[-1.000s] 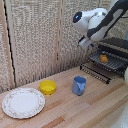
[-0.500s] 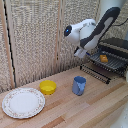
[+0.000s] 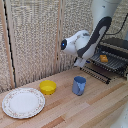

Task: Kindly employ your clamp to softly take hold of the bread. Delicately rest it on the oven pan, verifying that it is even on the surface. Using your clamp and attentiveness, smoothly glide the pan into the oven and along the appropriate brackets, securing it in position.

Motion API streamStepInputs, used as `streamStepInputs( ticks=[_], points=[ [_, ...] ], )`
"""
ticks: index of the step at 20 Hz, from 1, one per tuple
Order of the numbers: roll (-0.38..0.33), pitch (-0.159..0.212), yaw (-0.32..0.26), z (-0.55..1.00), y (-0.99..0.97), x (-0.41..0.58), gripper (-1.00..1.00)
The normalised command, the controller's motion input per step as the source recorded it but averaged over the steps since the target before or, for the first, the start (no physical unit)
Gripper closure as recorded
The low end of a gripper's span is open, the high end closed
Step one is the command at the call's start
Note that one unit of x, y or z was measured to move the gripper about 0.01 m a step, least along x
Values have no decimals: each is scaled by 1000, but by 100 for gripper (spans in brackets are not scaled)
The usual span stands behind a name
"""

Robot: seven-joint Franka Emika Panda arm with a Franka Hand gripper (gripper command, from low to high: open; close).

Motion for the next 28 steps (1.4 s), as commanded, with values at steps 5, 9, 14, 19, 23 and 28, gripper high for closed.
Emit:
streamStepInputs(
  ticks=[5, 9, 14, 19, 23, 28],
  points=[
    [-65, 0, 162, -264, -493, 18, -100],
    [-4, 0, 224, -5, -574, 1, -100],
    [4, 19, 212, 141, -561, 0, -100],
    [1, 44, 187, 25, -389, 0, 100],
    [16, 69, 174, 11, -359, 0, 100],
    [6, 28, 96, 65, -195, -2, 100]
  ],
)
